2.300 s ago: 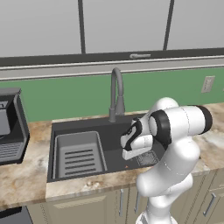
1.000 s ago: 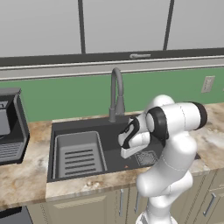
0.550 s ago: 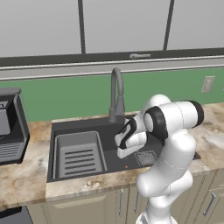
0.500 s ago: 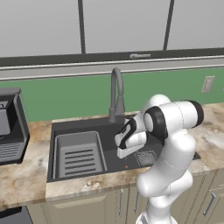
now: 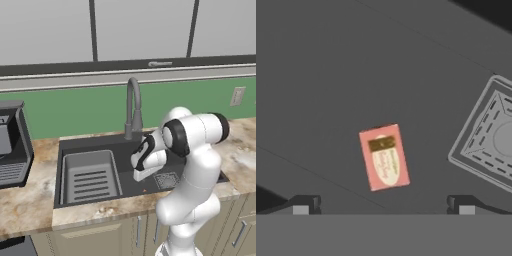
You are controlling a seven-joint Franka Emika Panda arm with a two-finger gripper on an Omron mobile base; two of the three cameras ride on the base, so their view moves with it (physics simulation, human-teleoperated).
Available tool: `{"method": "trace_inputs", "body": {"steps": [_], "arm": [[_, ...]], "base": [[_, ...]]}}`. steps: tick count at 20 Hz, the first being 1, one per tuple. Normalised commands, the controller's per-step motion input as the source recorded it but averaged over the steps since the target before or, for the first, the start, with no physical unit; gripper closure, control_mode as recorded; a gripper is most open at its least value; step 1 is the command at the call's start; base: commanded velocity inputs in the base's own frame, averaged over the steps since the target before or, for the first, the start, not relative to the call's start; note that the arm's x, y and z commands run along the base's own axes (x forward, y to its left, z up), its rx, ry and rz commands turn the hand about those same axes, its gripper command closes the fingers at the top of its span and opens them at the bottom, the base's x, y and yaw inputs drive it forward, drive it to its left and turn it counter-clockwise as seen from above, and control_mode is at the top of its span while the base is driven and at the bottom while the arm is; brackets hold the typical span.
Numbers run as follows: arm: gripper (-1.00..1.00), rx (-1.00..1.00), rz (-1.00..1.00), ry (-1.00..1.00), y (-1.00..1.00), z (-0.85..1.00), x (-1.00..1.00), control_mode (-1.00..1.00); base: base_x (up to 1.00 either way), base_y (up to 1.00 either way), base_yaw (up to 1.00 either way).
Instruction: Pick up the dish brush and bar soap from the sink, and place them back in the cabinet, and close the cabinet doors.
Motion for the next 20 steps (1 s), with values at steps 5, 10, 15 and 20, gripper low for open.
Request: {"method": "trace_inputs", "body": {"steps": [5, 10, 15, 20], "arm": [[-1.00, 0.00, 0.04, 0.00, 0.00, -0.14, 0.06, -1.00], [-1.00, 0.00, 0.03, 0.00, 0.00, -0.18, 0.02, -1.00], [-1.00, 0.00, 0.01, 0.00, 0.04, -0.20, 0.00, -1.00], [-1.00, 0.00, 0.00, 0.00, 0.05, -0.22, 0.00, -1.00]], "base": [[0.00, 0.00, 0.00], [0.00, 0.00, 0.00], [0.00, 0.00, 0.00], [0.00, 0.00, 0.00]]}}
